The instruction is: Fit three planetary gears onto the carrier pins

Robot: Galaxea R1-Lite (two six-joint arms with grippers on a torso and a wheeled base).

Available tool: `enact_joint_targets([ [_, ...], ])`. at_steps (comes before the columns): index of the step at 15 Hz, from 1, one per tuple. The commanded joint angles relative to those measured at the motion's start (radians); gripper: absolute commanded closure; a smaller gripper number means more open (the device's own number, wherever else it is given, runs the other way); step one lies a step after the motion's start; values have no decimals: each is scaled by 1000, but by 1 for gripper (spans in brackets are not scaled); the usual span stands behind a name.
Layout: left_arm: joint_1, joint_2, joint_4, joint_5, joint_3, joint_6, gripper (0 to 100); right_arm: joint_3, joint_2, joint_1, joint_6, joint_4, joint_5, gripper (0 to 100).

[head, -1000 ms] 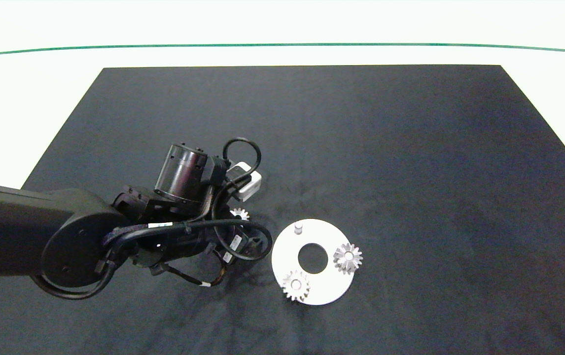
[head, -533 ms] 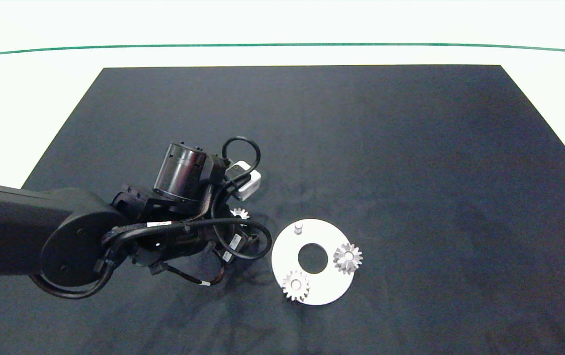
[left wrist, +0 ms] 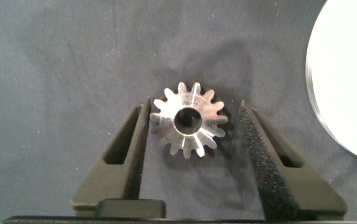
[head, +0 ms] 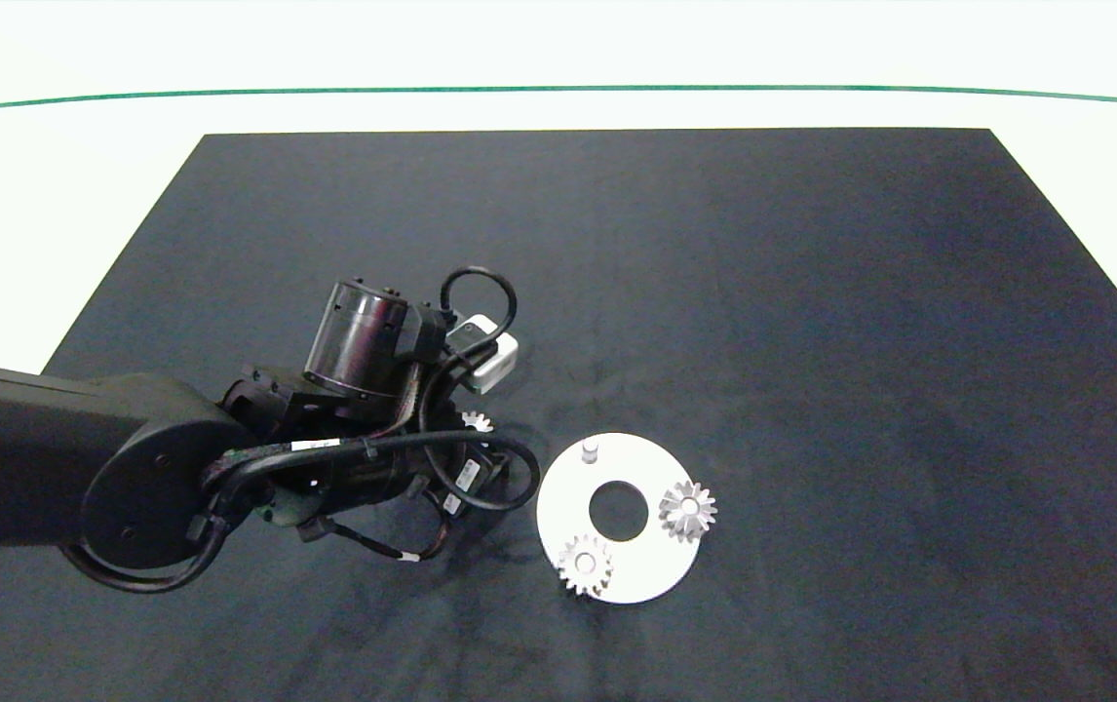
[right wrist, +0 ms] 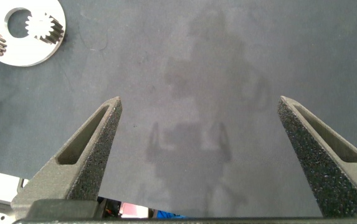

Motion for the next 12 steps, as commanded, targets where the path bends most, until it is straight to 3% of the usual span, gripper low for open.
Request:
enact_joint_targets([
  [1, 1, 0, -1, -3, 2, 1, 50, 0, 0, 0, 0, 3, -2, 0],
  [12, 1, 0, -4, -9, 19, 3, 73, 0, 0, 0, 0, 3, -2, 0],
])
